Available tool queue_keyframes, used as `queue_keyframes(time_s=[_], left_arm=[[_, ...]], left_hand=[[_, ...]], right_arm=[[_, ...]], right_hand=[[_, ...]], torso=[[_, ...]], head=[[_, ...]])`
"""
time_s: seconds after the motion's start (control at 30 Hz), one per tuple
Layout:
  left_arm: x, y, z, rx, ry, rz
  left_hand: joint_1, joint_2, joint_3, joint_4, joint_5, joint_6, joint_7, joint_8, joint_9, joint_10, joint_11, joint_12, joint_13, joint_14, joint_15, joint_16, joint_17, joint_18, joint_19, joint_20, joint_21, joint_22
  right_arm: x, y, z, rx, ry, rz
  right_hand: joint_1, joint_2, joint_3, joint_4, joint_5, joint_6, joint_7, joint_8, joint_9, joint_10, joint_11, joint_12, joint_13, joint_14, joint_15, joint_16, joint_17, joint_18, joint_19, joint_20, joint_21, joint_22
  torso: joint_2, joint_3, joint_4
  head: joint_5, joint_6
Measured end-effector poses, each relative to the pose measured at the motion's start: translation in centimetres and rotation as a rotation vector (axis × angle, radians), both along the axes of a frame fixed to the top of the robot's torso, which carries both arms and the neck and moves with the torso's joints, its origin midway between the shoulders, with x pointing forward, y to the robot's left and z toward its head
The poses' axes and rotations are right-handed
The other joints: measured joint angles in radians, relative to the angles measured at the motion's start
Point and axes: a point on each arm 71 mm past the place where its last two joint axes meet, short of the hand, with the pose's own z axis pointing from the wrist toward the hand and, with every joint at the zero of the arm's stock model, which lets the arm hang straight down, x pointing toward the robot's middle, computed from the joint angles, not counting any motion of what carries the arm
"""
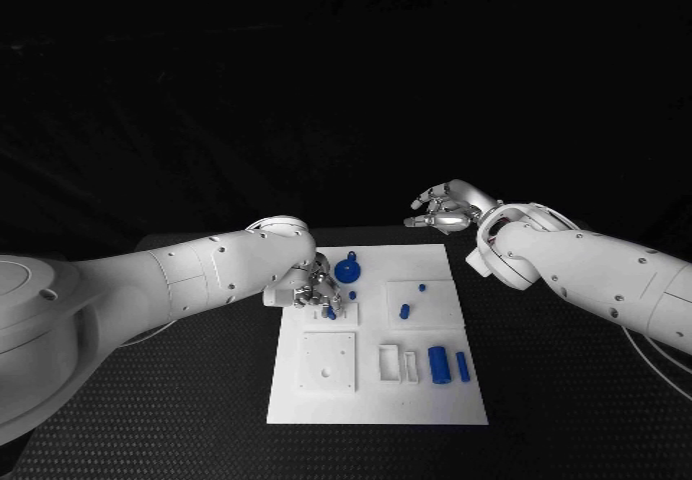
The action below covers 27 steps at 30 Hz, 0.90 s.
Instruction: Assemble the parts on the task board
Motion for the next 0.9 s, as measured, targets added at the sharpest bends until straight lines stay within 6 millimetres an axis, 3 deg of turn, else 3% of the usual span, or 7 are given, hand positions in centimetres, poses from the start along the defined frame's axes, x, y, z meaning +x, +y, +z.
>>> queue_keyframes(time_s=[0.9], left_arm=[[-2.1,1.8,-0.2,-0.053,-0.054,0.021]], left_hand=[[0.000,0.000,0.002,-0.002,0.004,0.000,0.000,-0.005,0.006,0.002,-0.002,0.000,0.000,0.000,0.000,0.004,0.000,0.000,0.000,0.000,0.000,0.000]], right_arm=[[0.0,-0.6,0.0,-0.004,0.003,-0.007]], right_hand=[[0.000,0.000,0.000,0.000,0.000,0.000,0.001,0.000,0.000,0.000,0.000,0.003,-0.002,0.000,0.000,0.003,-0.001,0.000,0.000,0.000,-0.005,0.001]], torso=[[0.000,-0.0001,0.0029]], head=[[-0.005,-0.004]])
